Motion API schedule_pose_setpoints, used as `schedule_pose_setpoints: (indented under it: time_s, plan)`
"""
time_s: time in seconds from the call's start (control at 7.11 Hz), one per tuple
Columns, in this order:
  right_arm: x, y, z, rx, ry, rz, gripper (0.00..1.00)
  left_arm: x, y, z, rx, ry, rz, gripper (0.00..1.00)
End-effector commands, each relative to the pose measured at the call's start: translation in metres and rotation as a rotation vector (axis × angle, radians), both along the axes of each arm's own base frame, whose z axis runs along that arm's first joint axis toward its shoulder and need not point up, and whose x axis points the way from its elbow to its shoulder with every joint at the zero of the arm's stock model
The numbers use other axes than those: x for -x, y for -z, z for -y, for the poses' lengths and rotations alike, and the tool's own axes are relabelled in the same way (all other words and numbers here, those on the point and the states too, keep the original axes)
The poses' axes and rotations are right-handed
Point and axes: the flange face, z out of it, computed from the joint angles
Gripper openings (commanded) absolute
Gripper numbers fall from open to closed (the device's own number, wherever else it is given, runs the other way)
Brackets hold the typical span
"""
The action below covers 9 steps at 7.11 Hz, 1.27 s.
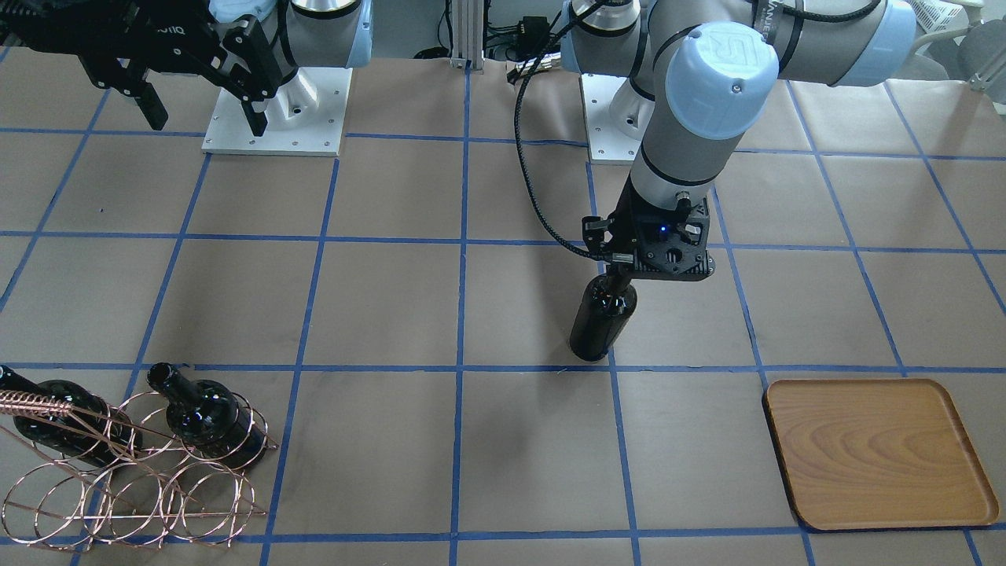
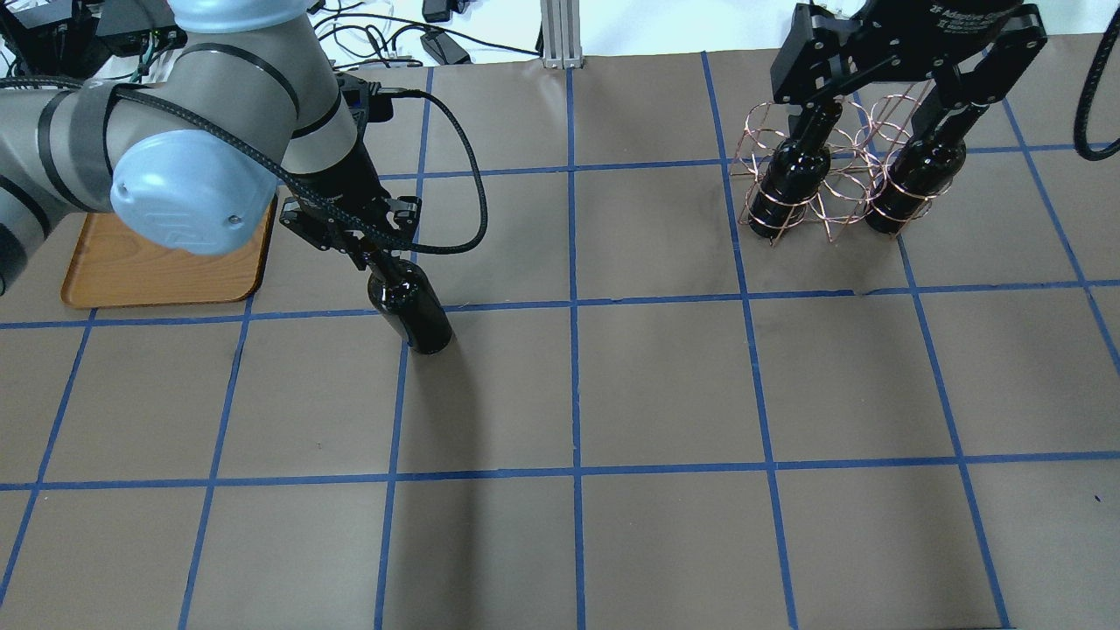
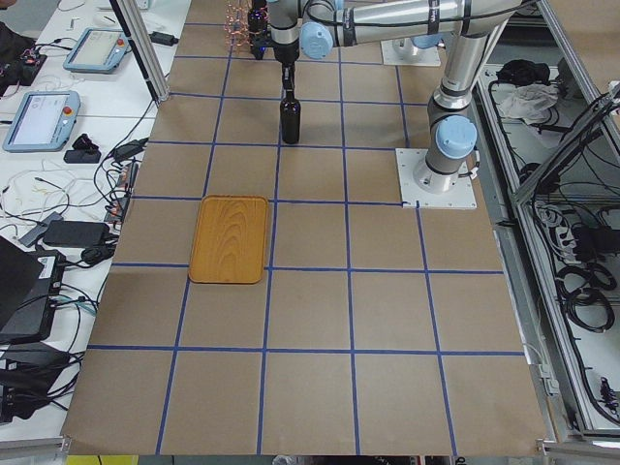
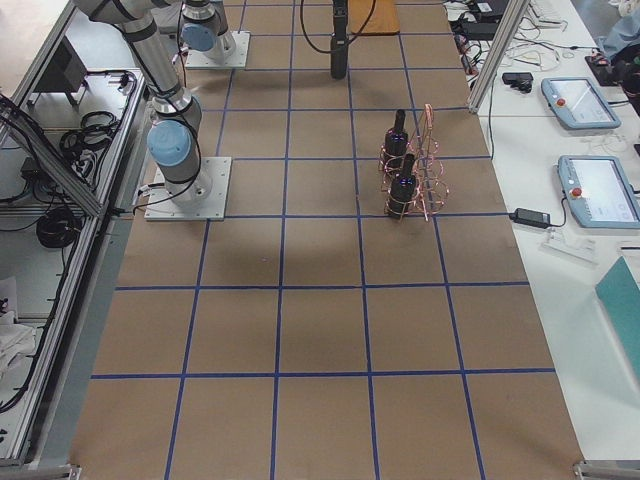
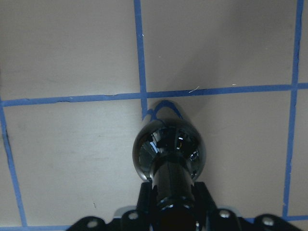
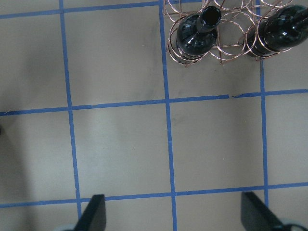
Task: Take wine from basket and place on tray
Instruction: 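Lift the bottle with the left gripper and carry it over the wooden tray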
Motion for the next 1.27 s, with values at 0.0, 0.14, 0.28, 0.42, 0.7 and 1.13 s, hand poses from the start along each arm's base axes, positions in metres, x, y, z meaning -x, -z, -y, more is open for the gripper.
schedule_pose_setpoints:
  time_s: [0.0, 0.14, 0.28, 0.42, 0.7, 1.13]
  plan:
    - [0.000, 0.000, 0.000, 0.000, 0.000, 0.003, 1.00, -0.013, -0.038, 0.018, 0.068, 0.056, 0.071, 0.00]
    - [0.000, 0.000, 0.000, 0.000, -0.001, 0.005, 1.00, -0.042, -0.055, 0.035, 0.089, 0.017, 0.063, 0.00]
    - [0.000, 0.001, 0.001, -0.002, -0.001, 0.005, 1.00, -0.085, -0.067, 0.054, 0.103, 0.037, 0.064, 0.00]
    - [0.000, 0.000, 0.000, -0.003, 0.000, 0.003, 1.00, -0.133, -0.077, 0.071, 0.118, 0.061, 0.071, 0.00]
    - [-0.001, 0.001, 0.000, -0.003, -0.001, 0.008, 1.00, -0.226, -0.078, 0.095, 0.121, 0.118, 0.044, 0.00]
    - [-0.001, 0.001, 0.001, -0.002, -0.001, 0.008, 1.00, -0.328, -0.060, 0.116, 0.106, 0.172, 0.036, 0.00]
